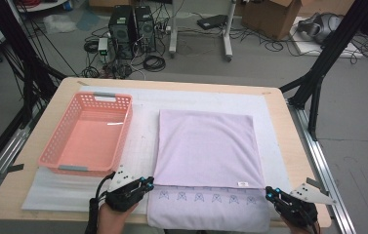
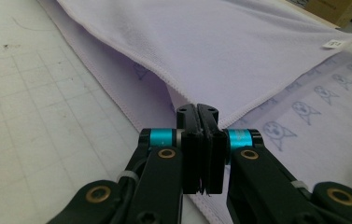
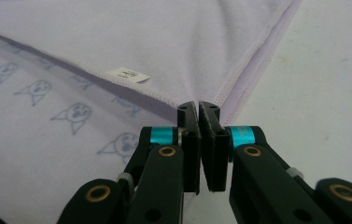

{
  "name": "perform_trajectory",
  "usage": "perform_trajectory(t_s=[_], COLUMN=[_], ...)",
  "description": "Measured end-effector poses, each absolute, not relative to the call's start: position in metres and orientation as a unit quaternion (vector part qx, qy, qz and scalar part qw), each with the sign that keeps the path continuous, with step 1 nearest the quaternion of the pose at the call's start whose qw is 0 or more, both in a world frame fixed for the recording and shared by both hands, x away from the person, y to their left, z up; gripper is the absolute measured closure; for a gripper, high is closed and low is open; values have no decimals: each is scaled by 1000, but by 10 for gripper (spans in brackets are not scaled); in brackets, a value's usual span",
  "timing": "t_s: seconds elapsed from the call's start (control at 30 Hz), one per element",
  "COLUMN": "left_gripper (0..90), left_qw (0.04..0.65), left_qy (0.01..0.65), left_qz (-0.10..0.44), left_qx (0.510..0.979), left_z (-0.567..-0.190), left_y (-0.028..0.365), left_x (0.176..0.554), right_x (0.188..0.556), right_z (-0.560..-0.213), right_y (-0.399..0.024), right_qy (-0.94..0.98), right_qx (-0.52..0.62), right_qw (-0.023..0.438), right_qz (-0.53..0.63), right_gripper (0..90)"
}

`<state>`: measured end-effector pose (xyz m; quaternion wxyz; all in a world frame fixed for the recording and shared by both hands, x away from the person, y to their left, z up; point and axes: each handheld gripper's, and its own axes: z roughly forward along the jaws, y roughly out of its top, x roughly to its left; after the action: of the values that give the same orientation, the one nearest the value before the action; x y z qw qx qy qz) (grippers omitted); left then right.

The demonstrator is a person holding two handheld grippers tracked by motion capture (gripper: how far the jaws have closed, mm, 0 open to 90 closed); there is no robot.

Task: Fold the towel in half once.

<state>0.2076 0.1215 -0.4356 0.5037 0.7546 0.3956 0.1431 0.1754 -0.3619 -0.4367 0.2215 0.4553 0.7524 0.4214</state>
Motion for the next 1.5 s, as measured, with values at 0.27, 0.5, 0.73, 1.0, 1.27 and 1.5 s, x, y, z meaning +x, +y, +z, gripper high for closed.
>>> perform_trajectory(t_s=[0.27,0.5,0.73,1.0,1.27,1.5], left_gripper=[880,880,880,880,759,551], left_qw=[519,532,537,535,514,531], left_qy=[386,376,369,363,368,369], left_qz=[136,129,115,102,100,121], left_qx=[750,747,750,756,768,753], left_z=[-433,-430,-431,-434,-448,-443], left_y=[125,128,134,138,144,140], left_x=[189,170,151,135,124,152], right_x=[155,132,113,89,78,95], right_z=[-434,-432,-432,-433,-438,-438], right_y=[-361,-366,-368,-368,-369,-370], right_qy=[753,750,755,764,774,753], right_qx=[455,457,450,441,442,470], right_qw=[227,227,220,213,206,219], right_qz=[417,422,422,420,403,405], right_gripper=[871,873,873,873,856,665])
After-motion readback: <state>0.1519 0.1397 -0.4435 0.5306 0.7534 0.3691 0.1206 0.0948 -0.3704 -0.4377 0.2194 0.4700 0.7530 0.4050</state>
